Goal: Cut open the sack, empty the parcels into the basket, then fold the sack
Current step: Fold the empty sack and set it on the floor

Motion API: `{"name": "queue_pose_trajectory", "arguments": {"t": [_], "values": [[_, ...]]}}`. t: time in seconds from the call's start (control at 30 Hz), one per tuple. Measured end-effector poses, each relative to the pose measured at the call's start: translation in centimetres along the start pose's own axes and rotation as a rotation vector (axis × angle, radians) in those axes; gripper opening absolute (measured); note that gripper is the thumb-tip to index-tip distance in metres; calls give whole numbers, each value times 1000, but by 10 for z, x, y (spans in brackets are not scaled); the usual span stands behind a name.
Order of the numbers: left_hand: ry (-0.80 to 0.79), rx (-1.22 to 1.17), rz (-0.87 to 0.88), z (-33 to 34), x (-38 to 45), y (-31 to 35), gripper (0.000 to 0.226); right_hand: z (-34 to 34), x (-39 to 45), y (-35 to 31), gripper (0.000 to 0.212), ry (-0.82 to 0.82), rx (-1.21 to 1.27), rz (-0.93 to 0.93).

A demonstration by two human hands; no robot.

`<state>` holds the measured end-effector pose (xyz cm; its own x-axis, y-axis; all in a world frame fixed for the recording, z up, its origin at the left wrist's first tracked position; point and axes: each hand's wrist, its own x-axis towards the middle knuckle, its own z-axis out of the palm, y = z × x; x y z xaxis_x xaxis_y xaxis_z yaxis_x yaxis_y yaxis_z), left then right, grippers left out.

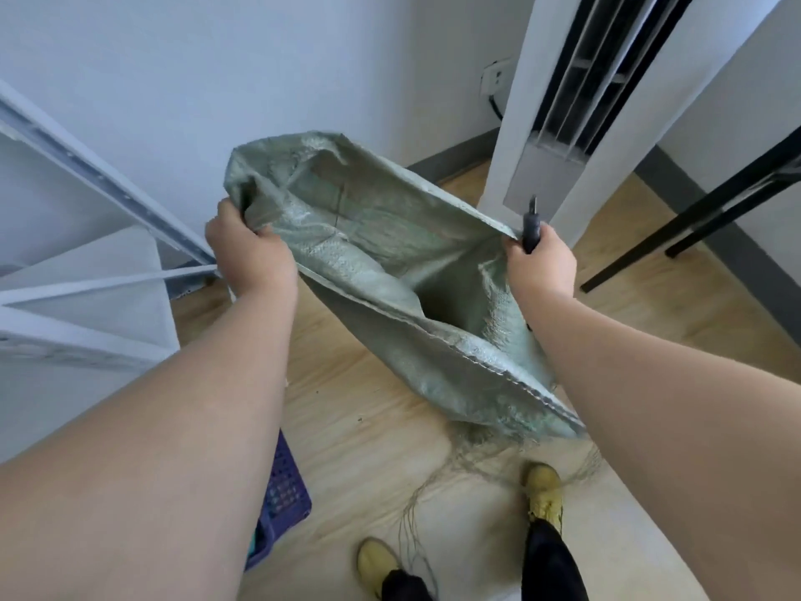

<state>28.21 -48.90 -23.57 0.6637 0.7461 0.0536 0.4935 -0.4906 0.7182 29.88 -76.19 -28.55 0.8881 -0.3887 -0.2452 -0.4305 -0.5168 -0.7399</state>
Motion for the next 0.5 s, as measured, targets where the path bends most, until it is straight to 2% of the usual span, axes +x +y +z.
{"name": "queue_pose_trajectory", "arguments": {"t": [0.1, 0.2, 0.27, 0.3, 0.37, 0.5], "values": [[-84, 90, -6, -6, -6, -37, 25, 11, -6, 4, 22, 2, -132, 15], [-242, 89, -128, 7, -14, -67, 31, 11, 9, 5, 28, 97, -258, 15], [-381, 144, -215, 26, -27, -78, 35, 14, 19, 8, 30, 119, -338, -38], [-400, 160, -250, 37, -32, -82, 36, 19, 24, 11, 30, 104, -361, -84], [-322, 120, -289, 57, -35, -93, 35, 36, 35, 23, 31, 12, -417, -149], [21, -73, -182, 86, -10, -119, 41, 85, 59, 64, 28, -126, -474, -147]]}}
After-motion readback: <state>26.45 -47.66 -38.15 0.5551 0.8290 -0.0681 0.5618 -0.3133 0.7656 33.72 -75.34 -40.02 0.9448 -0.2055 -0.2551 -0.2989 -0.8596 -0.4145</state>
